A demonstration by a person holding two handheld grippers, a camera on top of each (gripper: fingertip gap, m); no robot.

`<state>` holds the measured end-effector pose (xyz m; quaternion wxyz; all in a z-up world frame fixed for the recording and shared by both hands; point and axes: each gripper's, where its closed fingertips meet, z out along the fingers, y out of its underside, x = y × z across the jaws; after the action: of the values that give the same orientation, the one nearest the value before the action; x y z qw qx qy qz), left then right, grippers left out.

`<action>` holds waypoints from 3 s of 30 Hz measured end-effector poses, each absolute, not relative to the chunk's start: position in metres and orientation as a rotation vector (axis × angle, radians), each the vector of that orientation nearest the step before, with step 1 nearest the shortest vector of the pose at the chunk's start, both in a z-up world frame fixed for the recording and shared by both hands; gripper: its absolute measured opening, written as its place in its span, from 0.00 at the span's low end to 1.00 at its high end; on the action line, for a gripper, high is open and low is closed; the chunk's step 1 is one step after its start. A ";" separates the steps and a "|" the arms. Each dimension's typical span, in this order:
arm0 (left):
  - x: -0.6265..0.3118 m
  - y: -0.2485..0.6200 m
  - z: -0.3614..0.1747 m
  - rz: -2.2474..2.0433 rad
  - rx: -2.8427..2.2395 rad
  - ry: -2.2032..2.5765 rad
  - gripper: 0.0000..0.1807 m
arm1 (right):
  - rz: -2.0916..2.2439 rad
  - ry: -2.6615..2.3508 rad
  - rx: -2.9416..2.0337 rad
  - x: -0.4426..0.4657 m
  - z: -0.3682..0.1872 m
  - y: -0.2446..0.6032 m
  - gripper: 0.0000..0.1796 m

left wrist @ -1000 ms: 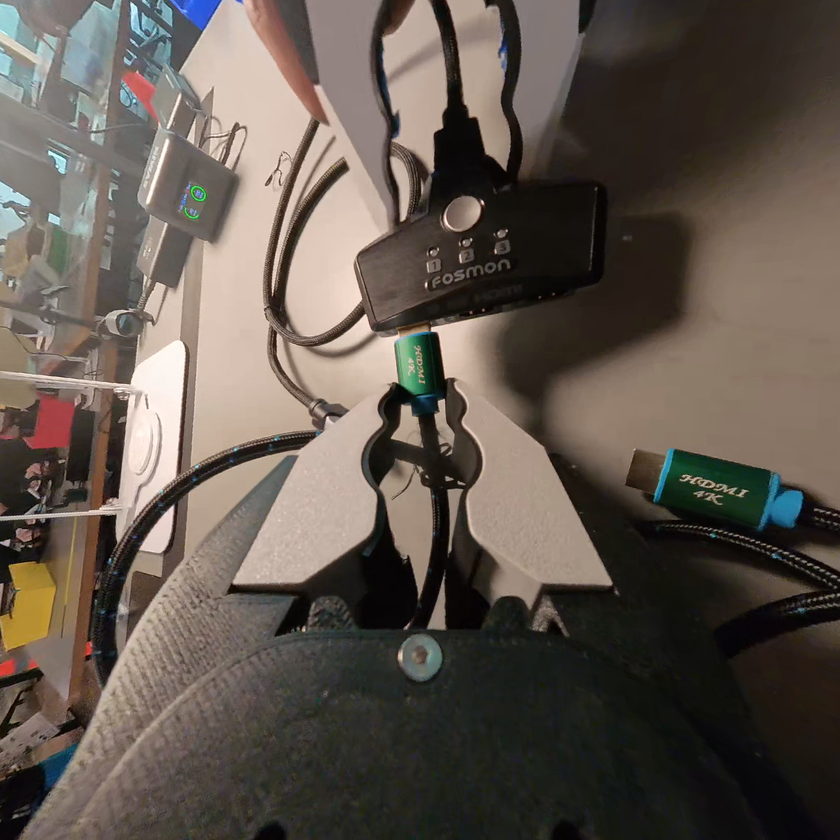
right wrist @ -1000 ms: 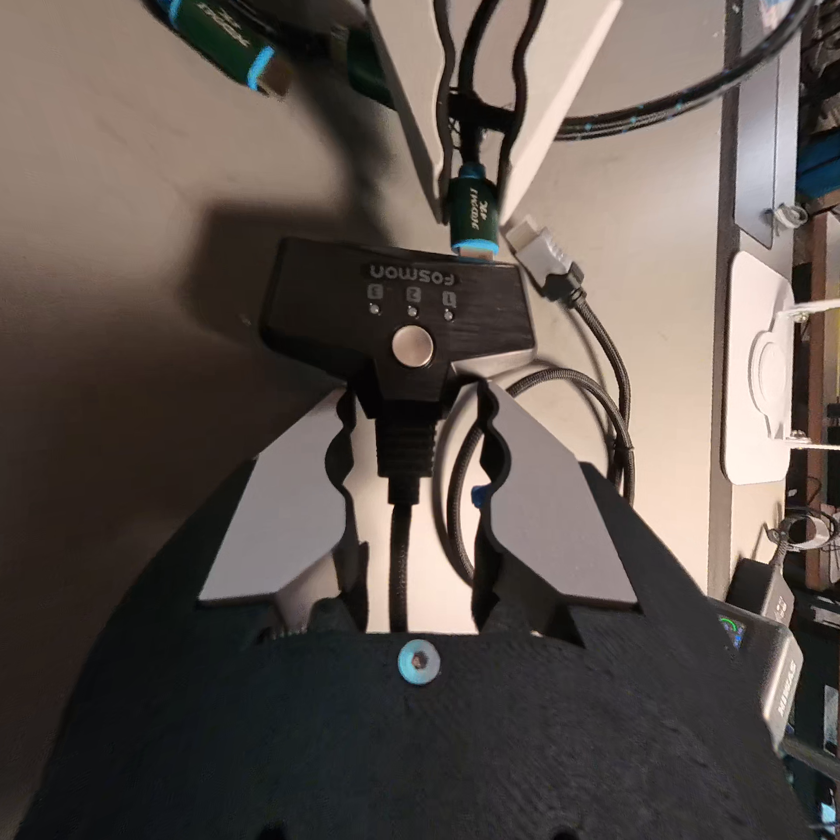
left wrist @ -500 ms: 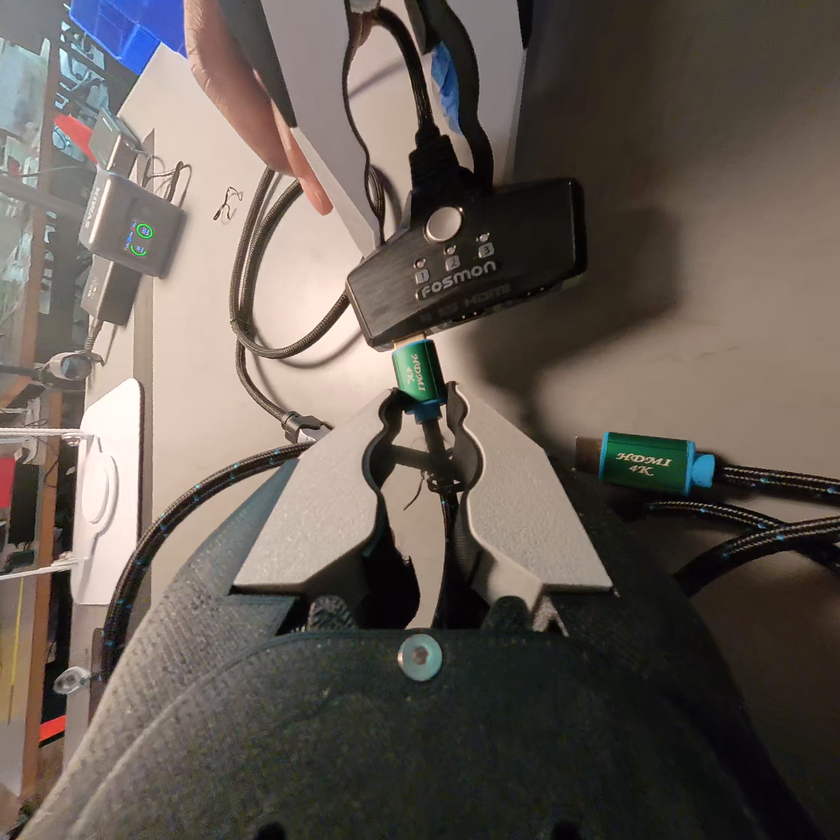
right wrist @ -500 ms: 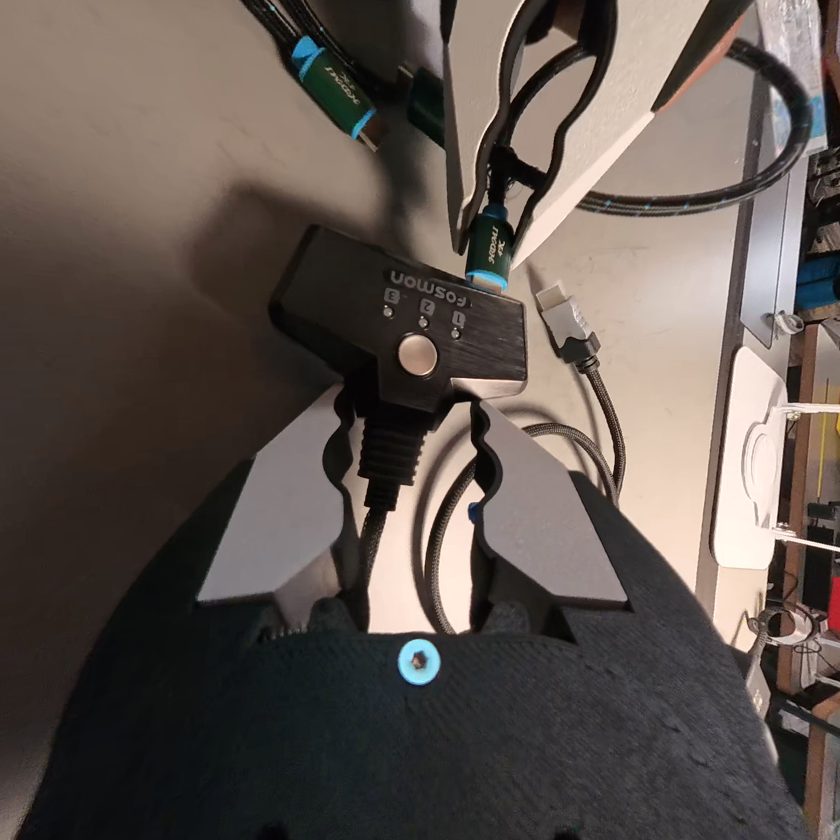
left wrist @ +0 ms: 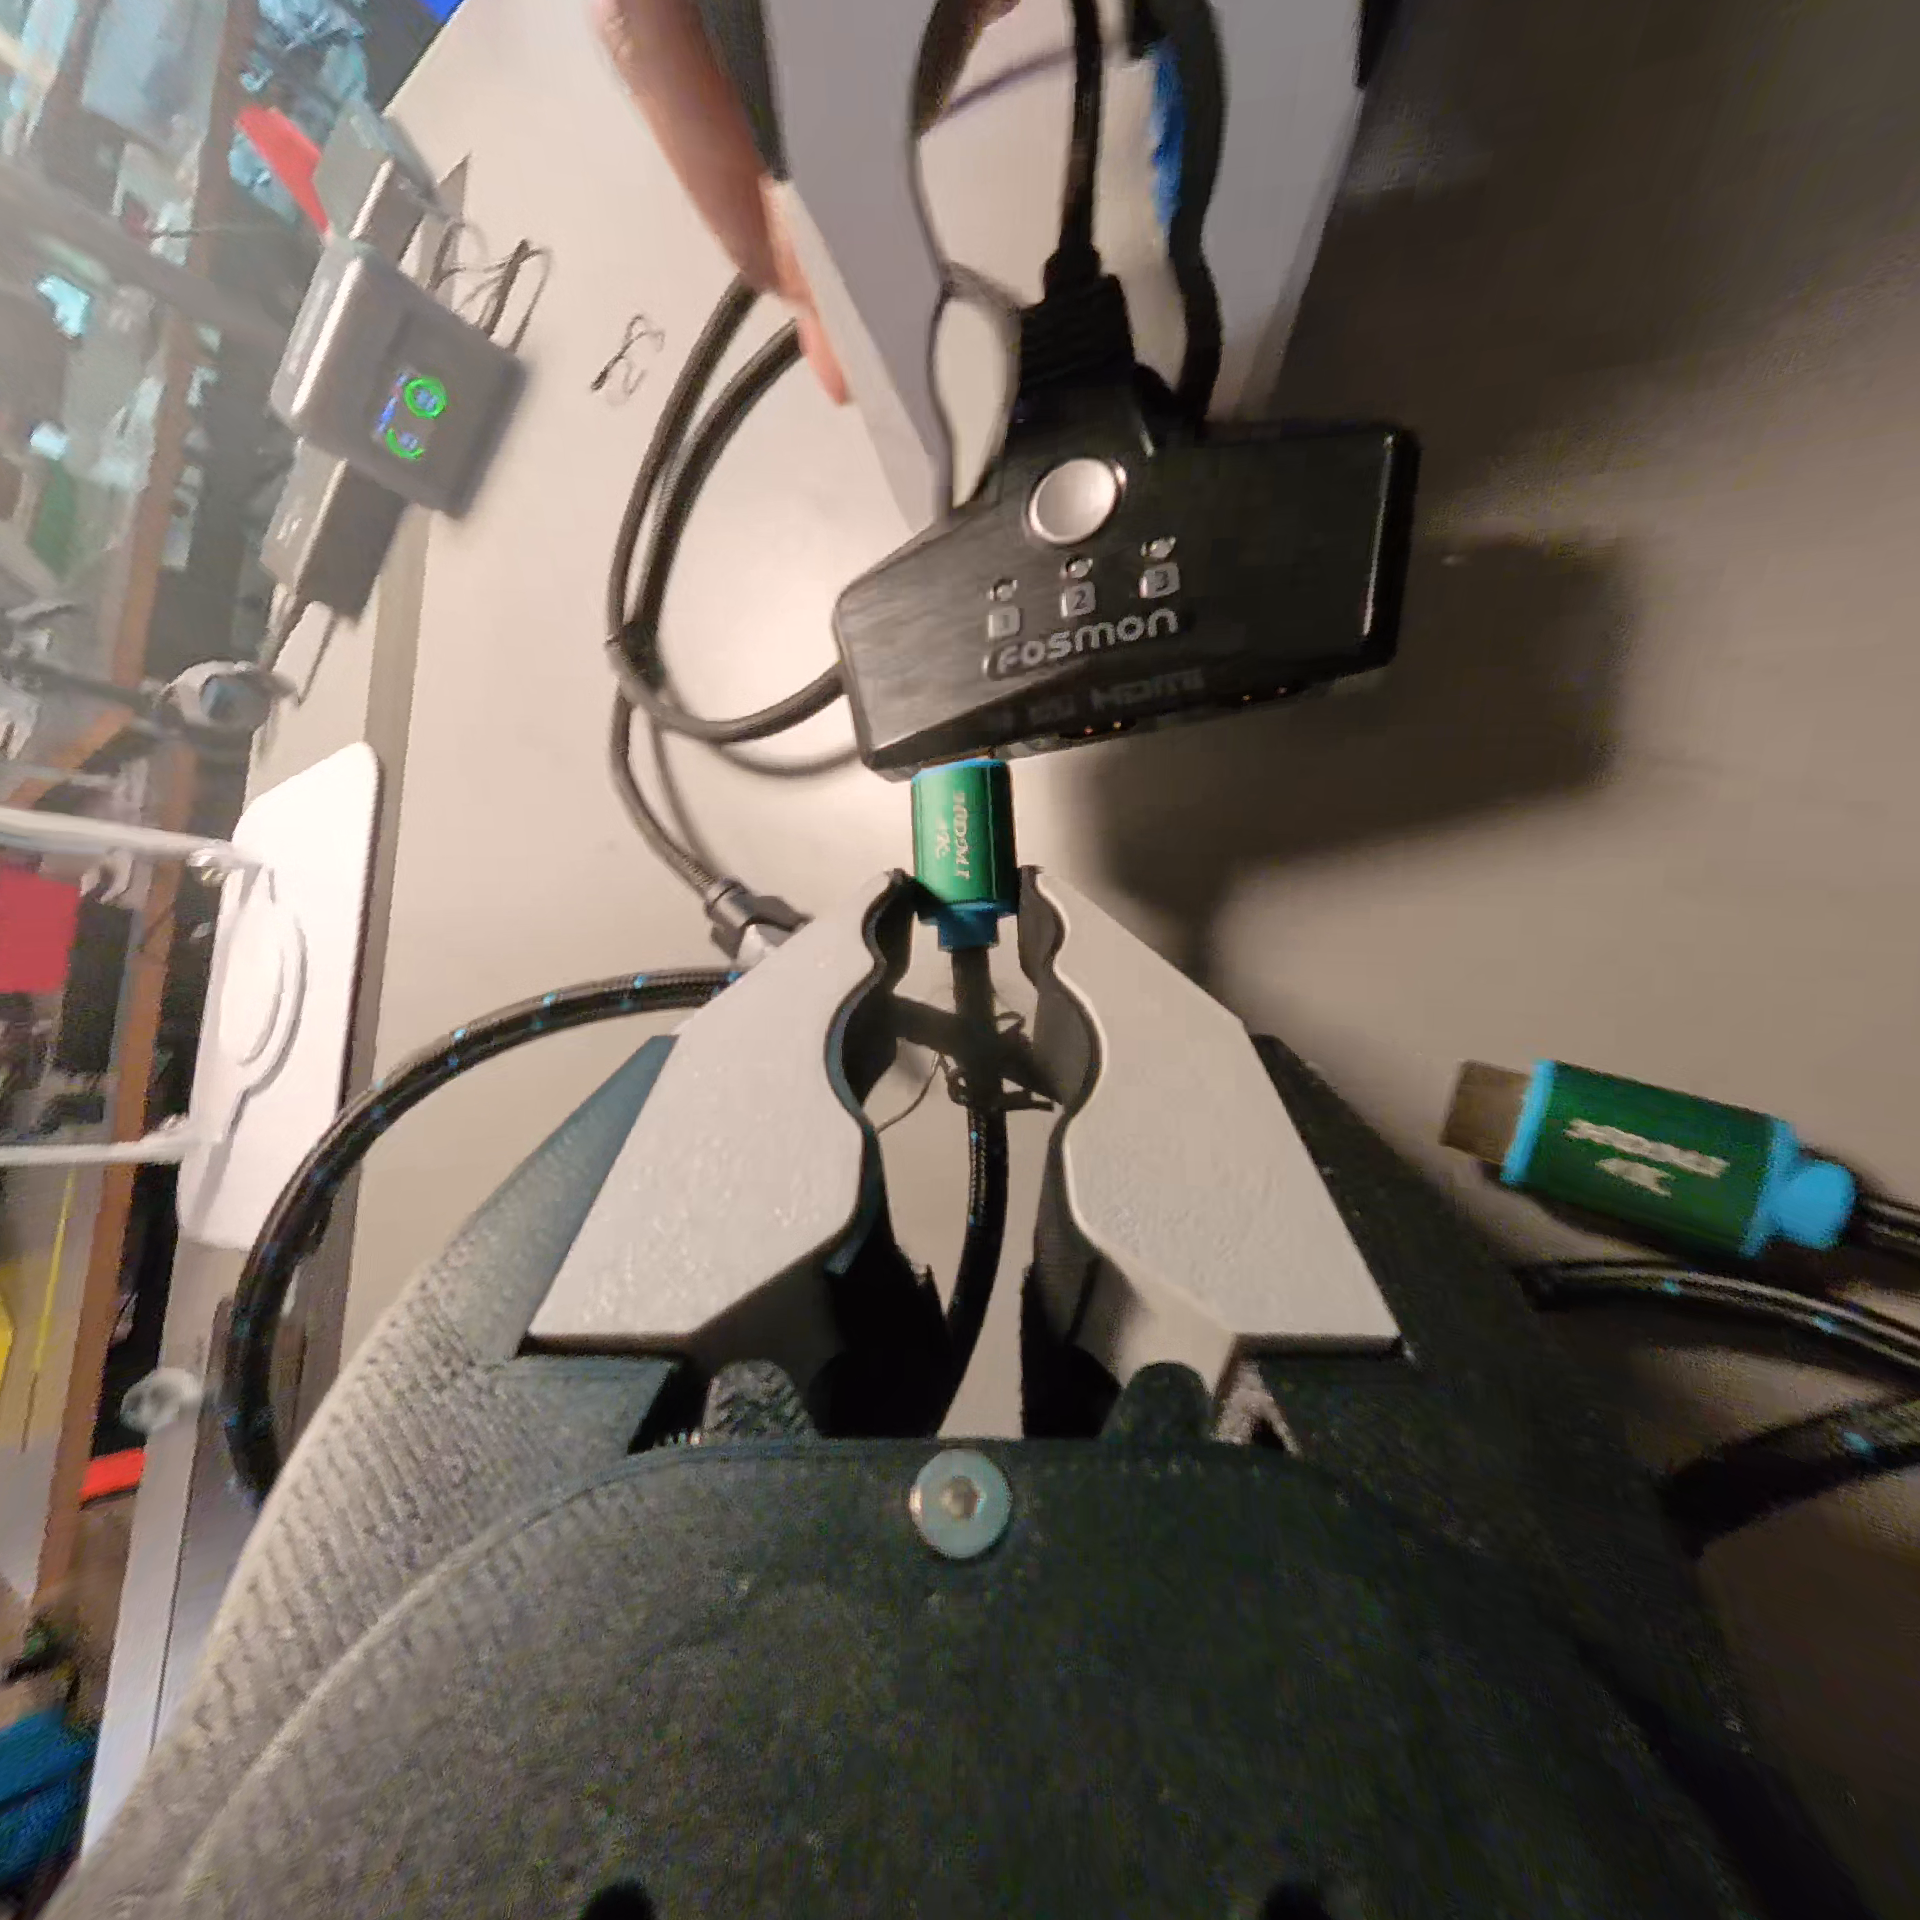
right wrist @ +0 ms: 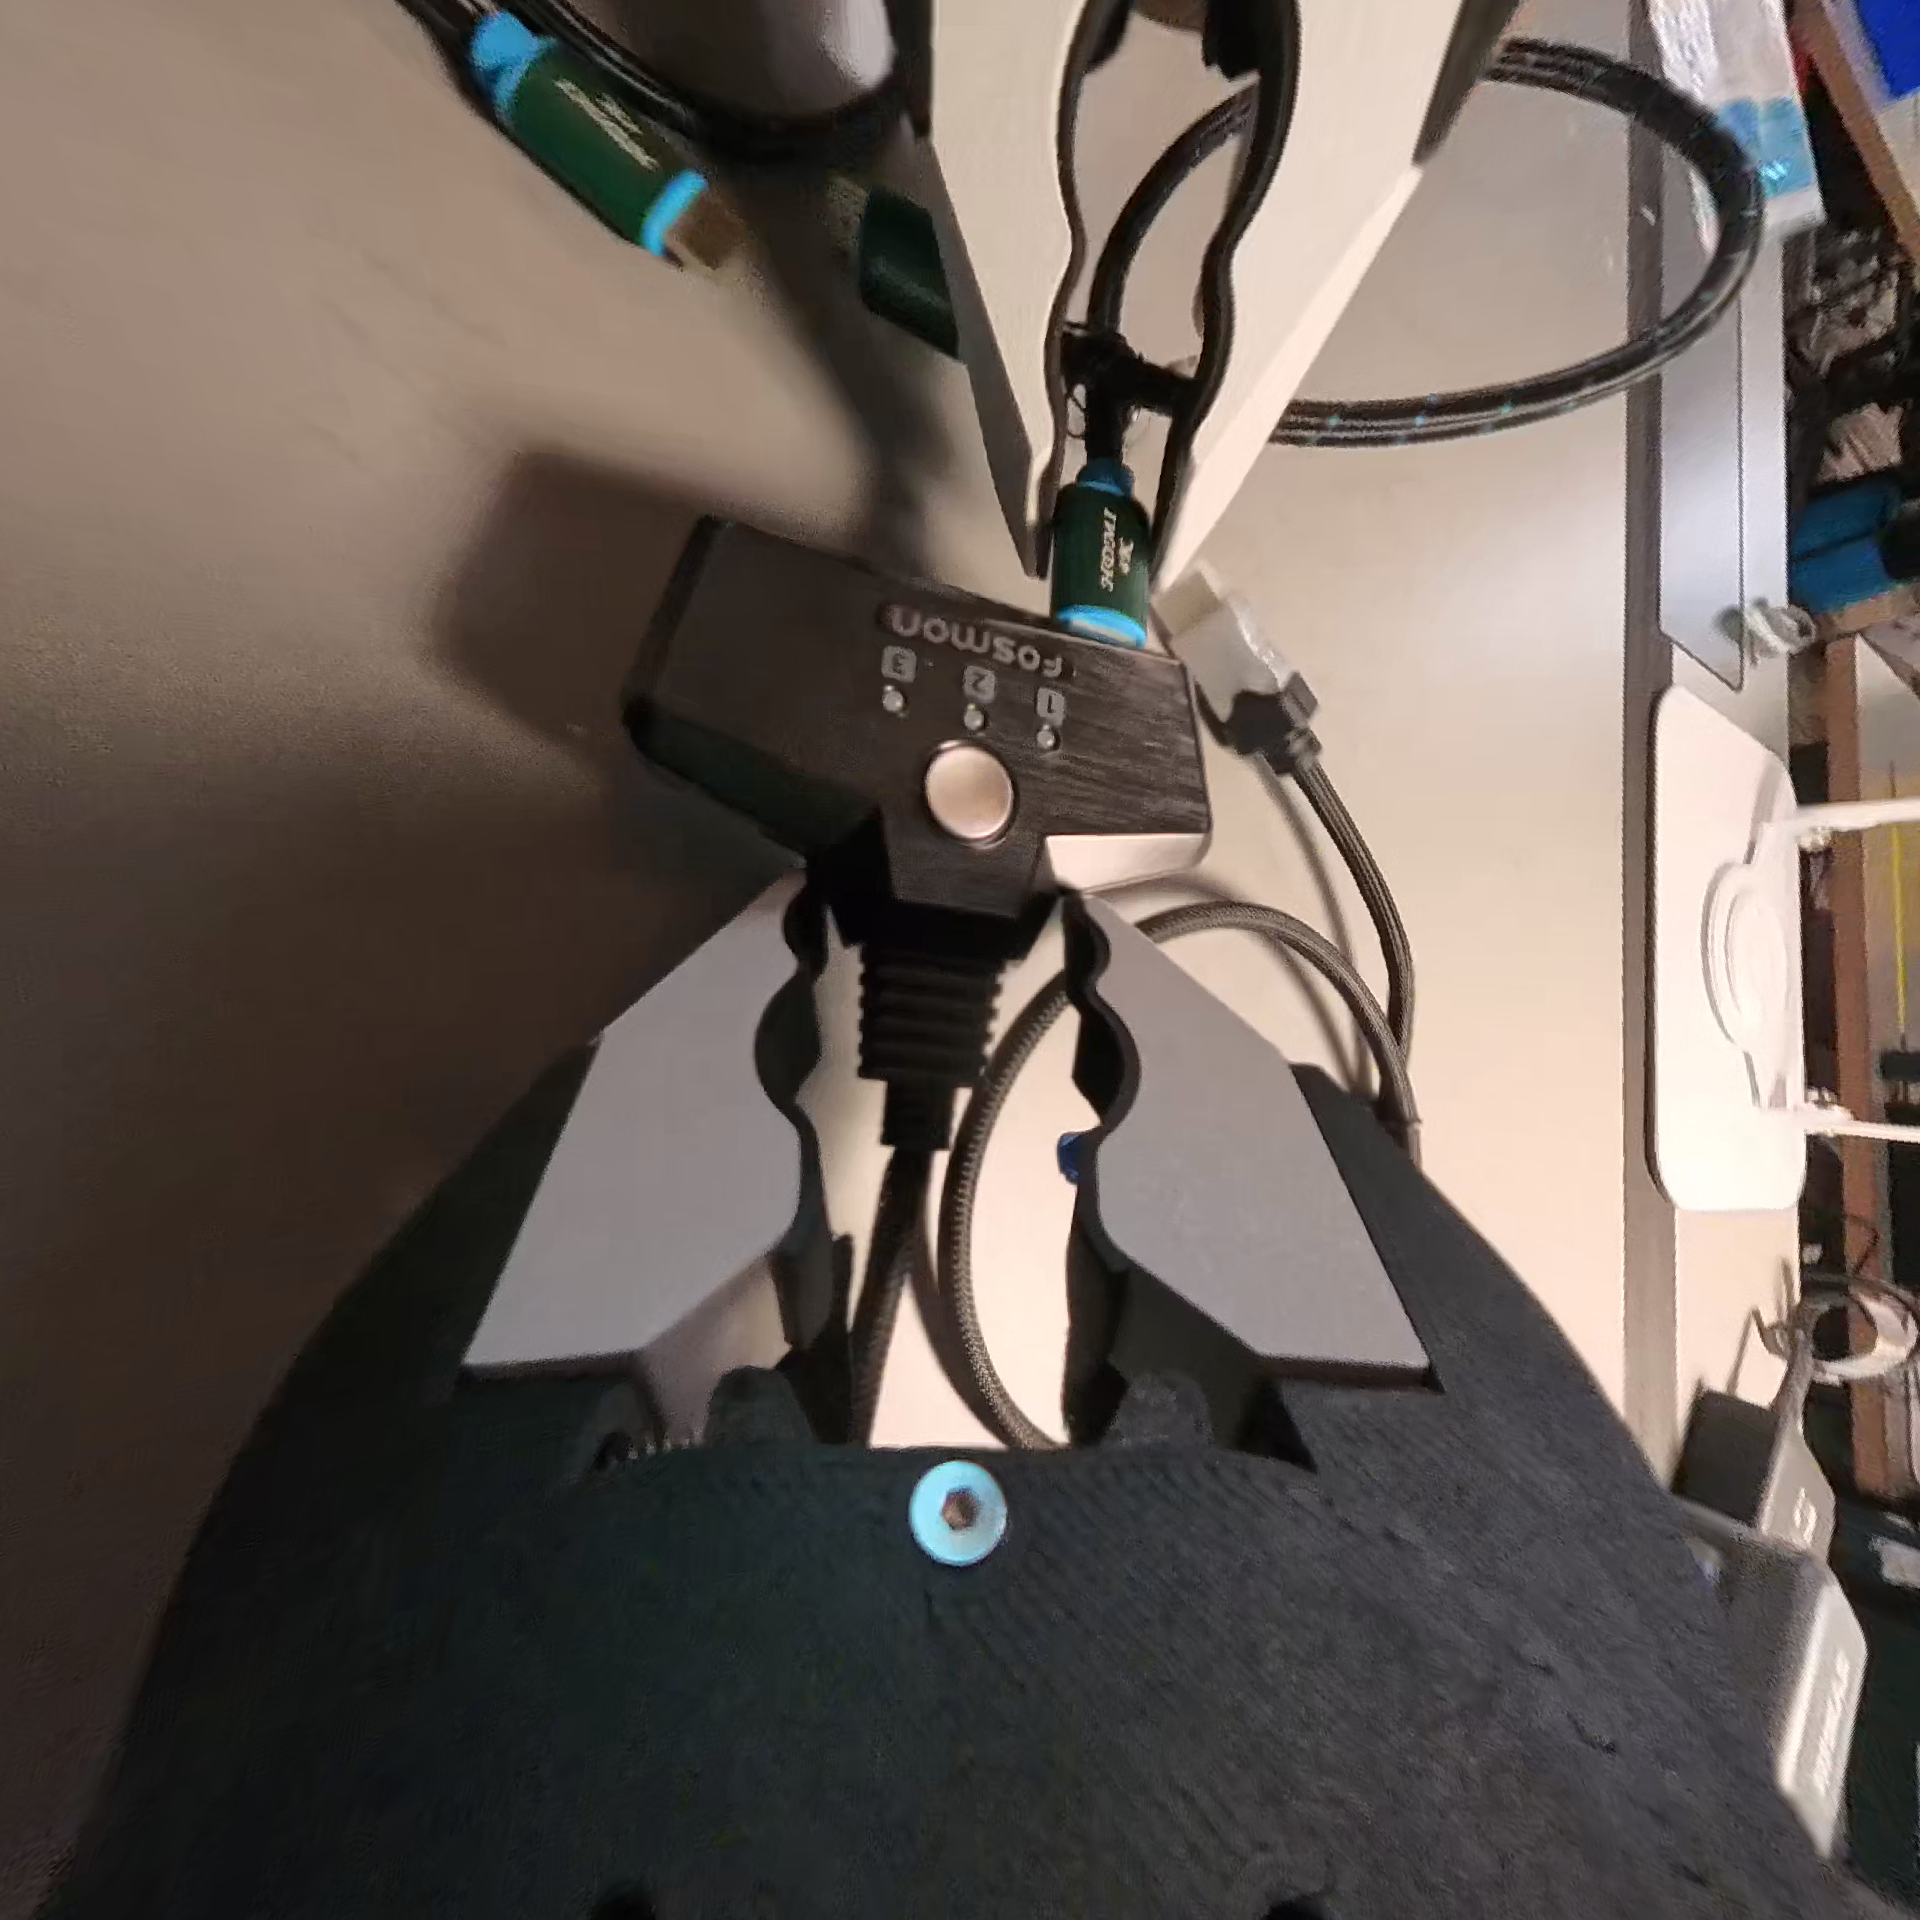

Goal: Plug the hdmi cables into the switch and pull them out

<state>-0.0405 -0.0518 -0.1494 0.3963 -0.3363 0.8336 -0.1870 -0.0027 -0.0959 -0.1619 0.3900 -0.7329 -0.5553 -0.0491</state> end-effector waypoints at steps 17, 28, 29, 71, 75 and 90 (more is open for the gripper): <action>-0.100 -0.078 -0.127 -0.869 -1.464 2.109 0.37 | -0.217 -1.234 -1.900 0.017 -0.151 -0.088 0.24; -0.153 -0.115 -0.173 -0.431 -1.687 2.044 0.17 | -0.094 -1.230 -1.959 0.013 -0.154 -0.100 0.25; -0.152 -0.116 -0.174 -0.425 -1.667 2.052 0.16 | -0.093 -1.230 -1.958 0.012 -0.153 -0.100 0.25; -0.214 -0.093 -0.127 -0.704 -1.762 1.649 0.40 | 0.369 -1.264 -1.484 -0.143 -0.105 -0.131 0.11; -0.210 -0.085 -0.136 -0.527 -1.643 1.635 0.39 | 0.386 -1.209 -1.485 -0.142 -0.101 -0.124 0.10; -0.169 -0.063 -0.094 -0.001 -1.095 1.739 0.10 | 0.337 -1.115 -1.467 -0.122 -0.087 -0.111 0.10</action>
<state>-0.1688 -0.0635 -0.0944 0.5169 -0.4560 0.7245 -0.0003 -0.1223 -0.1113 -0.0872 0.5926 -0.6308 -0.4795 0.1449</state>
